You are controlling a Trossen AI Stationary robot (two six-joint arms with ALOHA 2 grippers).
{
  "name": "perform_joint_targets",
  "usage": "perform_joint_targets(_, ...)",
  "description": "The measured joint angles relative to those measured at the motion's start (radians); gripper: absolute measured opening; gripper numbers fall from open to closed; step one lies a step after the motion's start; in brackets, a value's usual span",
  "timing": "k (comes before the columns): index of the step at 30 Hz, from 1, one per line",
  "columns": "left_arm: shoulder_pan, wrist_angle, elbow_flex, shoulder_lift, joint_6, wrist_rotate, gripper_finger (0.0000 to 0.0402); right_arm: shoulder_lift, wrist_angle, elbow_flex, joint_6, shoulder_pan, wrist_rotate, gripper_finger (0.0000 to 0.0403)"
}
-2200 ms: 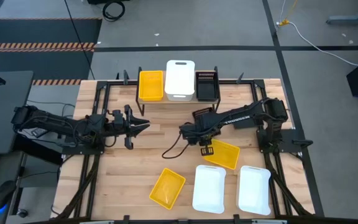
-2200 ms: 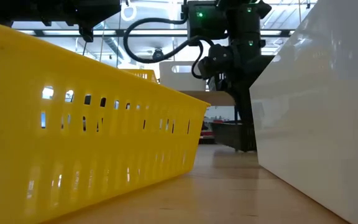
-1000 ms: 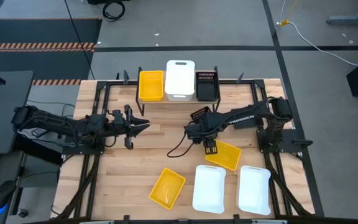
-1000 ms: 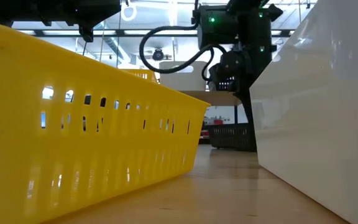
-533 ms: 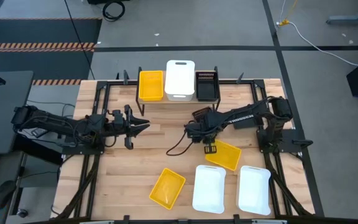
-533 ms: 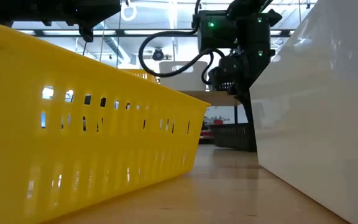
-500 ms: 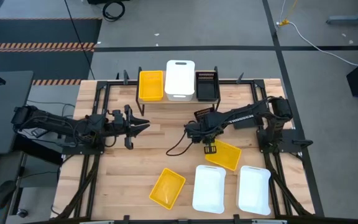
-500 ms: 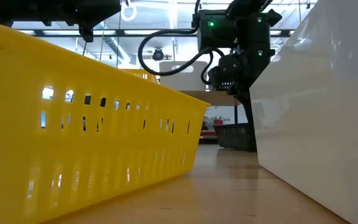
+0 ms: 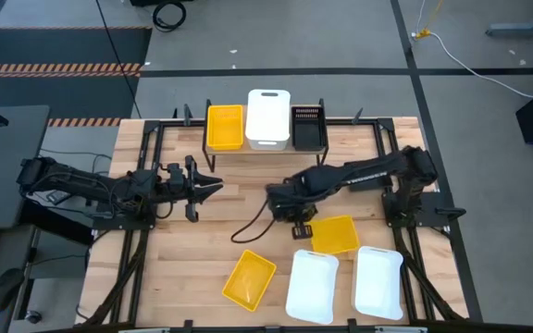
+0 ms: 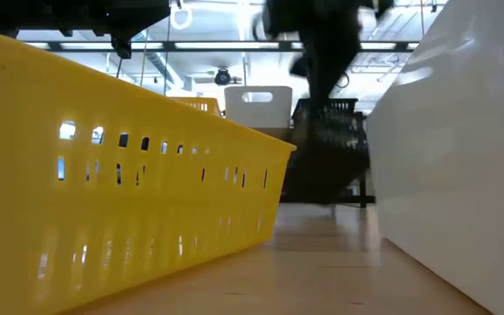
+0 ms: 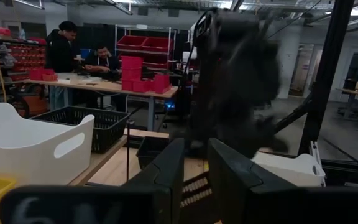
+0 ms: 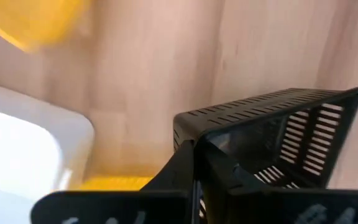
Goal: Stack baskets on shelf by color
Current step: Stack the left black basket on the black basket on the shelf
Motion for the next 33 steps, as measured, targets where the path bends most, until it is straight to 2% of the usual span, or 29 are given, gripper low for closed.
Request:
perform_joint_targets(4,0.0,0.0,0.0,0.0,0.0,0.0,0.0078,0.0,-0.086,0.172,0.004,0.03,0.034,0.002)
perform_joint_targets(13,0.0,0.003,0.0,0.0,-0.004,0.0,0.0078,0.0,-0.279,0.525,-0.03,0.041,0.216,0.0013)
perform_joint_targets(18,0.0,0.003,0.0,0.0,-0.003,0.0,0.0078,0.0,-0.361,0.67,-0.055,0.019,0.417,0.0013)
perform_joint_targets(20,0.0,0.003,0.0,0.0,-0.004,0.0,0.0078,0.0,-0.386,0.705,-0.074,-0.007,0.455,0.0013)
perform_joint_targets(23,0.0,0.003,0.0,0.0,-0.004,0.0,0.0078,0.0,-0.403,0.725,-0.104,-0.059,0.456,0.0013)
perform_joint_targets(33,0.0,-0.004,0.0,0.0,-0.002,0.0,0.0078,0.0,-0.453,0.681,-0.179,-0.235,0.447,0.0014)
